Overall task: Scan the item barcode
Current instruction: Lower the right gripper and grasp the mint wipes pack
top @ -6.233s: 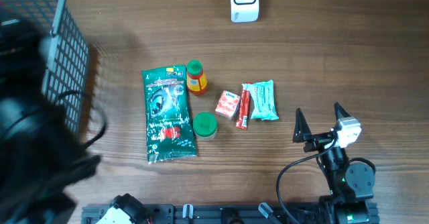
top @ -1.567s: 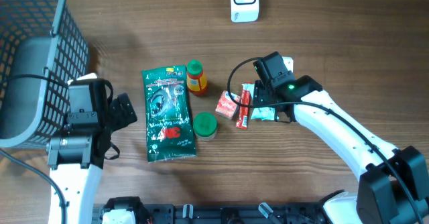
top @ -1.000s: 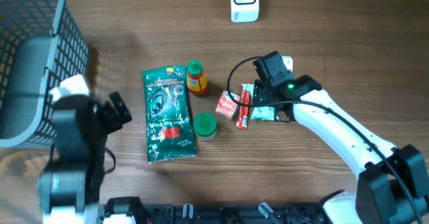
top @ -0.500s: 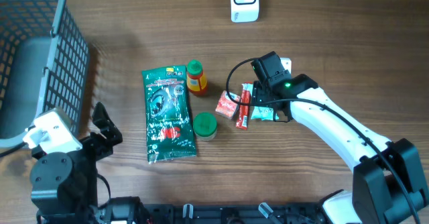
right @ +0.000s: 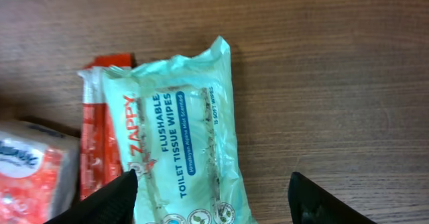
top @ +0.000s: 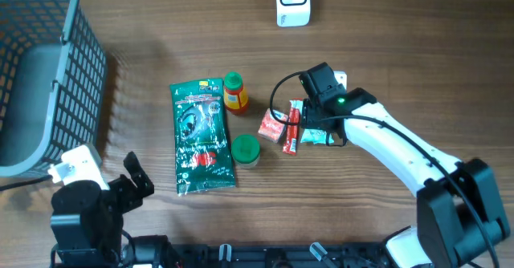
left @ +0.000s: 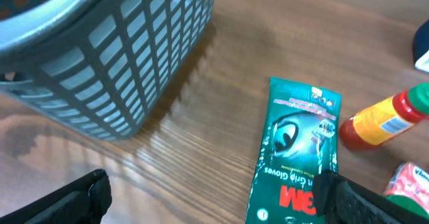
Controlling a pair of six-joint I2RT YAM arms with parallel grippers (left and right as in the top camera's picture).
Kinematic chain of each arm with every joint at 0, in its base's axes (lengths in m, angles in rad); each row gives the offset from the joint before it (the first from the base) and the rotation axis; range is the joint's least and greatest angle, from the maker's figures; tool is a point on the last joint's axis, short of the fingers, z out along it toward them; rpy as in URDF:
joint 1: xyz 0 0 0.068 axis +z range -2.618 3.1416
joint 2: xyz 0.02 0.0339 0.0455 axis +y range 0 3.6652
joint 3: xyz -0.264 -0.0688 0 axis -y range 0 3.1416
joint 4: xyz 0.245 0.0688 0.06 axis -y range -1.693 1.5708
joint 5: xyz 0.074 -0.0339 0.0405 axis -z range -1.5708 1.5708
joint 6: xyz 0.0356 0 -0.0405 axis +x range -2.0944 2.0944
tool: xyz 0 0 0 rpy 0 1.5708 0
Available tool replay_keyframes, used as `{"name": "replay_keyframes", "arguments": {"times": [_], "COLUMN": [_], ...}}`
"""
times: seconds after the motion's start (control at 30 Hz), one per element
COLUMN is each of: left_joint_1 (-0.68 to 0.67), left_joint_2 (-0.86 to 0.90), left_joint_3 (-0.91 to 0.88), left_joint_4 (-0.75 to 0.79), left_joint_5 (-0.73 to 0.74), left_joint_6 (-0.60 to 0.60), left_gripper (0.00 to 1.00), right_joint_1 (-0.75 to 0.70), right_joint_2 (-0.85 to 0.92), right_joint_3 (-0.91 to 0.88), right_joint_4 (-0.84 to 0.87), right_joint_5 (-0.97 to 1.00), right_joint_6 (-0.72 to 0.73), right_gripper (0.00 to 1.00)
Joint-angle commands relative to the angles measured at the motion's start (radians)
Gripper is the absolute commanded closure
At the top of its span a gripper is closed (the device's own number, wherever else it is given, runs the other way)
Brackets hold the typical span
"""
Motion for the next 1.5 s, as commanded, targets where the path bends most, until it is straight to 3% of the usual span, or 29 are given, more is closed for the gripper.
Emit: {"name": "replay_keyframes", "arguments": {"times": [0.0,0.27,0.63,0.87,1.07,1.27,1.37,1.47], "left_joint_1": [-0.005,-0.005,-0.005,-0.005,-0.005,-0.005,-0.005,-0.005], "left_joint_2": [0.0,0.0,0.0,0.0,0.0,0.0,0.0,0.0], "left_joint_3": [0.003,0.003,0.003,0.003,0.003,0.003,0.003,0.003], "left_joint_4": [-0.016,-0.016,-0.016,-0.016,-0.016,-0.016,-0.016,-0.016], "left_joint_5": [0.005,0.005,0.005,0.005,0.005,0.005,0.005,0.005], "left_joint_6": [0.001,0.002,0.002,0.001,0.002,0.001,0.002,0.002], "left_gripper": [0.0,0.0,0.0,0.0,0.0,0.0,0.0,0.0], "right_joint_1": [0.002,0.008,0.099,0.097,0.097,0.097,0.092,0.069], "right_joint_2": [0.016,0.025,0.119,0.171,0.251,0.274,0.274,0.273], "right_joint_3": [0.024,0.024,0.024,0.024,0.024,0.036,0.098,0.207], "right_joint_4": [0.002,0.033,0.058,0.101,0.093,0.076,0.017,-0.102], "right_joint_5": [-0.018,-0.053,0.159,0.179,0.158,0.085,-0.011,-0.121], "right_joint_6": [-0.009,-0.033,-0.034,-0.036,-0.036,-0.021,-0.02,-0.021], "right_gripper": [0.28,0.31,0.36,0.44,0.45,0.7,0.94,0.96]}}
